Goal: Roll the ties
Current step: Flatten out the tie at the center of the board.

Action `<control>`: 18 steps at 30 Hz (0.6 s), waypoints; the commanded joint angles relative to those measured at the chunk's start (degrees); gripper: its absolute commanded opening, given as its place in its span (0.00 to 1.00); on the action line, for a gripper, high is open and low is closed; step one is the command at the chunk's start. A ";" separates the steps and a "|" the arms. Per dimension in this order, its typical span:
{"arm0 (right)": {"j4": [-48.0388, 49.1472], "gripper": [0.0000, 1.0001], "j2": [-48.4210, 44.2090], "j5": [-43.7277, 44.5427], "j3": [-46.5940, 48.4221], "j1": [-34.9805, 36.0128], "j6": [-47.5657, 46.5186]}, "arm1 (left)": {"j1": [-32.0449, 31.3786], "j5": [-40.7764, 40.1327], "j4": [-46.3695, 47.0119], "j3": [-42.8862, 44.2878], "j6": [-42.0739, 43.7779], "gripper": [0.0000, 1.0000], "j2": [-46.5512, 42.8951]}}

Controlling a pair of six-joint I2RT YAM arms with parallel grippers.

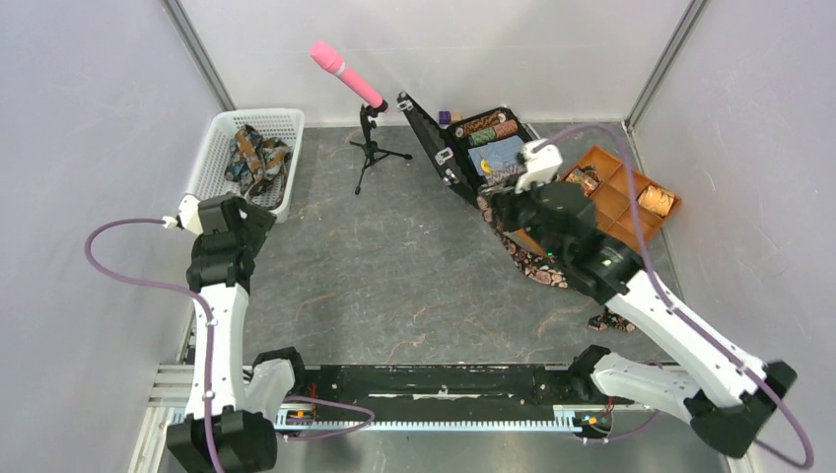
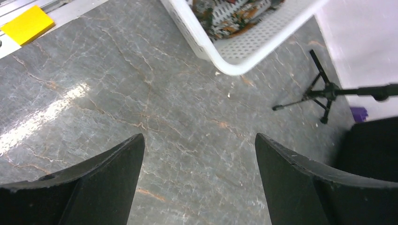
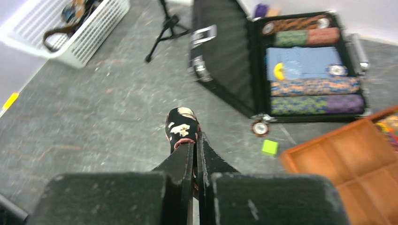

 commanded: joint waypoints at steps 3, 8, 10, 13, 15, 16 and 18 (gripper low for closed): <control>7.77 0.00 8.31 13.96 4.16 16.48 2.15 | -1.50 12.45 -1.07 0.81 7.84 0.94 -5.09; 13.55 0.00 16.14 21.39 5.62 25.97 3.08 | -3.09 21.57 3.57 -0.86 11.06 0.95 -8.33; 16.08 0.00 19.14 22.67 5.35 27.88 4.35 | -3.24 22.81 4.14 -1.03 11.37 0.95 -8.62; 18.50 0.00 24.16 24.44 6.30 29.84 5.10 | -3.32 22.71 4.24 -0.81 12.01 0.96 -9.00; 20.56 0.00 28.11 25.78 7.43 30.61 4.48 | -3.37 22.48 4.24 -0.71 12.50 0.96 -9.16; 21.37 0.00 30.22 26.15 7.97 30.64 4.20 | -3.41 22.53 4.24 -0.75 12.59 0.96 -9.17; 22.71 0.02 33.96 26.06 8.94 30.65 3.21 | -3.34 23.09 4.40 -1.05 12.65 0.97 -9.24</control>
